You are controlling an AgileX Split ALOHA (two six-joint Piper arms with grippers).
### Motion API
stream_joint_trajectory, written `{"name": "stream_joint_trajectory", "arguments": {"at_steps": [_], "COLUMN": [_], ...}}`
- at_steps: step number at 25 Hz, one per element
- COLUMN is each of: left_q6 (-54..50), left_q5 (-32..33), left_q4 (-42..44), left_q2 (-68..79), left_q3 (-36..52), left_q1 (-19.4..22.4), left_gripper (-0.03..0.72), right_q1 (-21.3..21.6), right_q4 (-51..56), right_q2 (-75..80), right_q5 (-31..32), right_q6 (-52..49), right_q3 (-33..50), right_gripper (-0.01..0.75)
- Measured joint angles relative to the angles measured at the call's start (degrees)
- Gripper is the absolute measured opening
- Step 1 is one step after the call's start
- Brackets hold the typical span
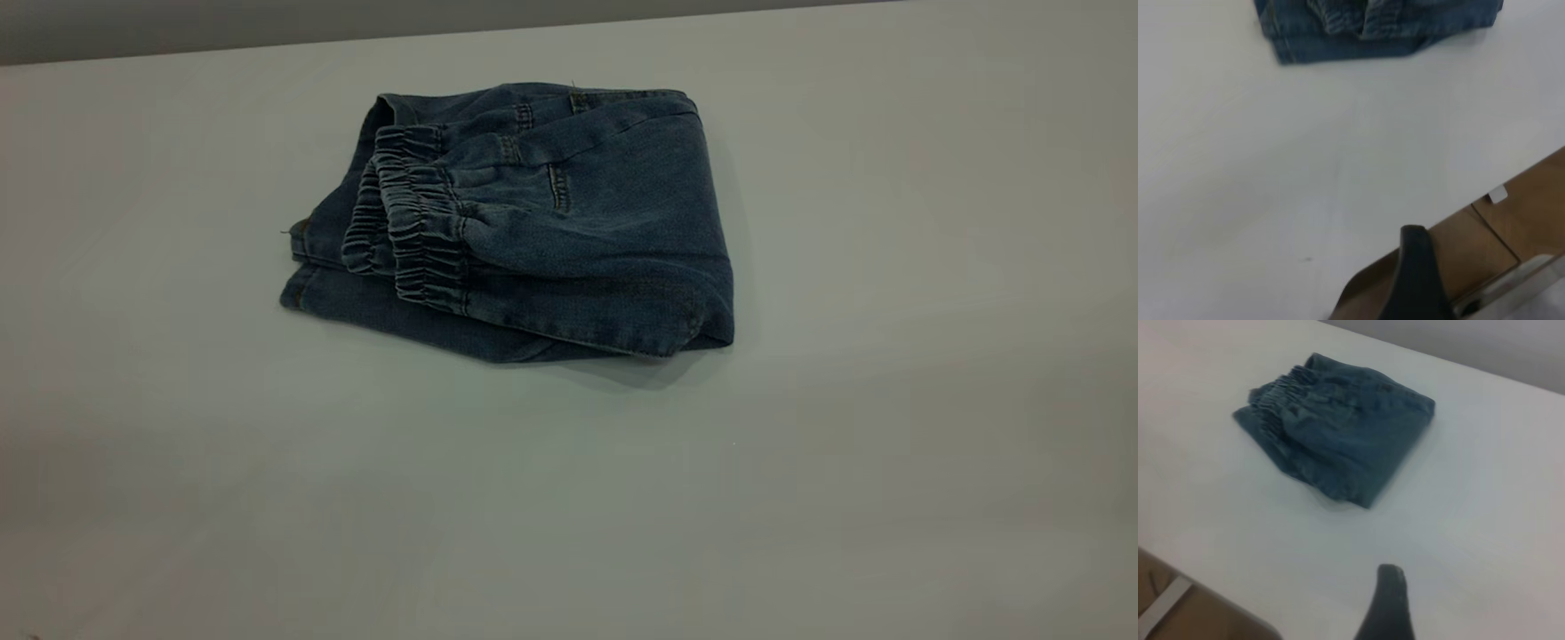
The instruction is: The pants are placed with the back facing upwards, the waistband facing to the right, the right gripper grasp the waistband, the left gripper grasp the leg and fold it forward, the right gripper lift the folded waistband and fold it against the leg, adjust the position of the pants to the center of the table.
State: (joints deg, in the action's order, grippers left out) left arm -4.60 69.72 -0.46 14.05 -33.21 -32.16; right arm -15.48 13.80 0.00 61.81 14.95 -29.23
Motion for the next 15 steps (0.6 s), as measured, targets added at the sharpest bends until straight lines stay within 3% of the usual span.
{"name": "stream_joint_trajectory", "arguments": {"at_steps": [6, 15], "left_q6": [4.6, 6.3], "left_q5": [-0.7, -8.4], "left_q4": [0.0, 0.0], "left_q2": [-0.1, -1.1], "left_q3": [1.8, 1.8], "left_q1": [0.0, 0.0], "left_gripper": [0.476, 0.476], "right_q1": [0.0, 0.0], "right_q4": [-4.0, -4.0], "right_q2": [0.0, 0.0], "right_q5": [-0.5, -0.5], "right_q6": [-5.7, -5.8], "right_q3": [0.0, 0.0], "right_gripper": [0.528, 0.528]}}
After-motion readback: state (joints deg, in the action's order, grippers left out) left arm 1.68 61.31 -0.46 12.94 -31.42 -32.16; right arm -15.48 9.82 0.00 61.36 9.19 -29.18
